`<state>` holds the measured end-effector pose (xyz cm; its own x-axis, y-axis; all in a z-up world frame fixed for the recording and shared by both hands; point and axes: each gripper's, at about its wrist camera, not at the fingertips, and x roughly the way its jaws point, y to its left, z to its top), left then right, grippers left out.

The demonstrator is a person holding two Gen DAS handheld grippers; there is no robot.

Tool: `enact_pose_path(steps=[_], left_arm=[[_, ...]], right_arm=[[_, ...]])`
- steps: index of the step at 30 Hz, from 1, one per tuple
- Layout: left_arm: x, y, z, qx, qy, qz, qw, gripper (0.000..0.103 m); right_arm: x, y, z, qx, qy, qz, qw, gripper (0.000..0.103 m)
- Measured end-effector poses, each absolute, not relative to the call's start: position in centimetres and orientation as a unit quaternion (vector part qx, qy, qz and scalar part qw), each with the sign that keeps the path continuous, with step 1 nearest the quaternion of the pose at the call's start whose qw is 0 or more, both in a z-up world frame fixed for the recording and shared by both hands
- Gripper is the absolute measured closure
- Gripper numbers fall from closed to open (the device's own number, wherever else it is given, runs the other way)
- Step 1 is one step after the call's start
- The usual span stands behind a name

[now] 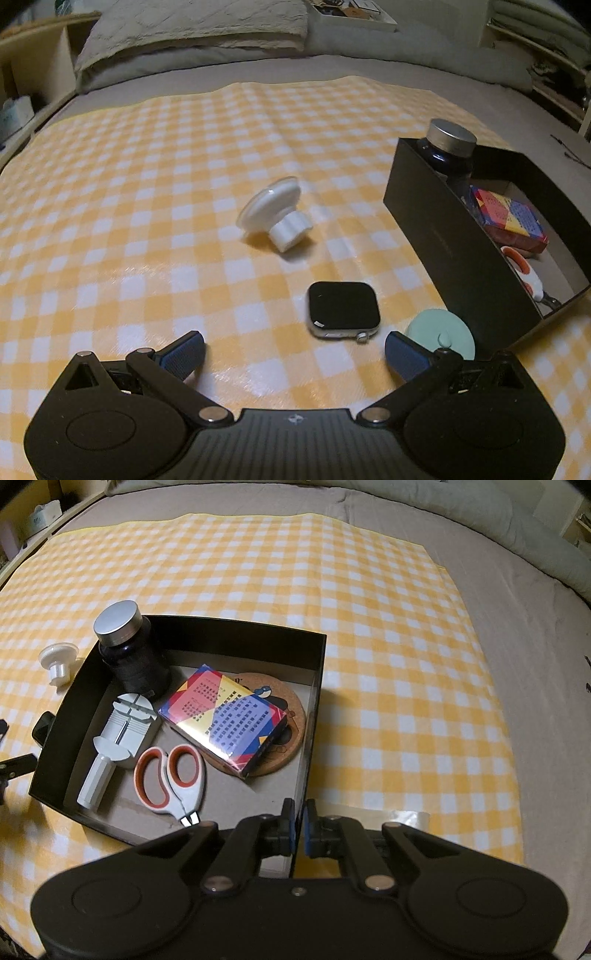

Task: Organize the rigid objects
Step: 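Move the left tool back toward the smartwatch on the cloth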

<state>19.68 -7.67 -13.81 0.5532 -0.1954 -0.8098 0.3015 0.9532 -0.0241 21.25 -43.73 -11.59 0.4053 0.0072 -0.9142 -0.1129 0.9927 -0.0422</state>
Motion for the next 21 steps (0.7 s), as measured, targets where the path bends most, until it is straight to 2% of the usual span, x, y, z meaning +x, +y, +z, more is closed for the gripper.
enact_pose_path(steps=[10, 16, 19, 21], left_arm=[[20.8, -10.5, -14.7, 0.095, 0.439, -0.119, 0.885, 0.000], [21.9, -9.4, -14.8, 0.108, 0.435, -0.098, 0.889, 0.001], [21.9, -8.4, -14.7, 0.109, 0.426, -0.104, 0.892, 0.009], [21.7, -8.0, -14.7, 0.106, 0.418, -0.111, 0.896, 0.018]], right_arm=[[21.2, -43.8, -11.7, -0.049, 0.545, 0.042, 0.836, 0.098], [21.3, -43.9, -11.8, -0.048, 0.547, 0.047, 0.834, 0.098], [21.3, -43.9, -11.9, -0.050, 0.548, 0.048, 0.833, 0.098], [21.3, -43.8, -11.9, -0.054, 0.548, 0.048, 0.833, 0.097]])
